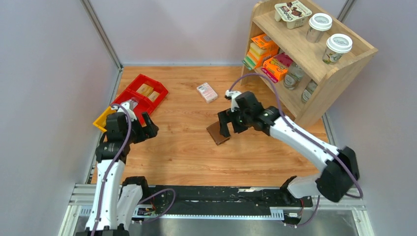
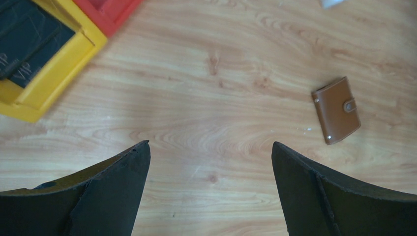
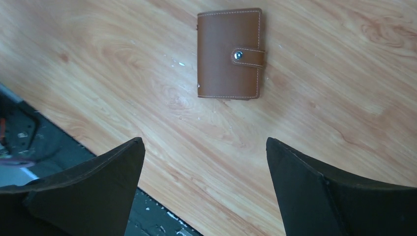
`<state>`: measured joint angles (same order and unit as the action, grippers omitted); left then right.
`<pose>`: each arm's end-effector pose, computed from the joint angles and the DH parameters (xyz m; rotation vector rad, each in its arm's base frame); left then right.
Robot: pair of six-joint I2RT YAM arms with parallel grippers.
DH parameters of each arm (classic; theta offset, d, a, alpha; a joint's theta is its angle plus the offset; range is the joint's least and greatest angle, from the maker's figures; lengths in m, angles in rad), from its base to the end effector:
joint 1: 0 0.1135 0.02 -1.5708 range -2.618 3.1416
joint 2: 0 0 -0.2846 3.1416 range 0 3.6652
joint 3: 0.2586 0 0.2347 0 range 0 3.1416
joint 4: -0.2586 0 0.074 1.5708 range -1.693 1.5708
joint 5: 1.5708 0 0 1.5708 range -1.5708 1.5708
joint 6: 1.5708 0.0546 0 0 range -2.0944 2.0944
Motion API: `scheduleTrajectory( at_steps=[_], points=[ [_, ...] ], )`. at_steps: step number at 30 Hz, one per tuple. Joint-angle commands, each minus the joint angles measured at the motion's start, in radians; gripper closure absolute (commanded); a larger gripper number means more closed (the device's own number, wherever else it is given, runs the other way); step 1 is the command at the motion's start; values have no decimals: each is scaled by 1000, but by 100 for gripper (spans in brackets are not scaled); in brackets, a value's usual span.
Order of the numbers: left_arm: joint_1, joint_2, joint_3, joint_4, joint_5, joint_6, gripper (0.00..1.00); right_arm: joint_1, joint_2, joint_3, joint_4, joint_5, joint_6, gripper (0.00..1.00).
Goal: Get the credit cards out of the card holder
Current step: Open the card holder at the center of the board.
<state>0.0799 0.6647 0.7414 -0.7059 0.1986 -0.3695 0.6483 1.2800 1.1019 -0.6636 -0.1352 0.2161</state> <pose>0.1212 -0.0011 0.2912 -0.3829 2.1782 -0.3800 0.2010 0.1615 0.3095 -0.5940 2.4072 0.5486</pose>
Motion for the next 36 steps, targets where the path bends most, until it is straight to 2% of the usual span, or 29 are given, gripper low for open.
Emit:
scheduleTrajectory(
  at_steps=[1,5,11,14,15,23,25,31,36],
  points=[
    [8,102,33,-44,35,-16,0,42,218,123,-70,181,2,3],
    [8,136,0,-56,13,-43,0,77,407,234,-113,282,-11,15],
    [-14,217,-14,-46,32,-75,0,108,568,325,-100,286,14,35],
    [-77,254,-19,-26,-5,-104,0,111,623,367,-99,292,22,49],
    [-77,268,-19,-18,-11,-115,0,113,636,377,-94,290,23,51],
    [-294,452,19,71,-47,-210,0,114,719,418,-67,286,34,65],
    [-330,483,27,104,-51,-238,0,114,734,426,-64,305,35,74],
    [-422,582,72,151,-54,-275,0,114,759,397,-54,370,40,75],
    [-492,642,96,177,-64,-298,0,117,772,355,-36,373,45,67]
  ],
)
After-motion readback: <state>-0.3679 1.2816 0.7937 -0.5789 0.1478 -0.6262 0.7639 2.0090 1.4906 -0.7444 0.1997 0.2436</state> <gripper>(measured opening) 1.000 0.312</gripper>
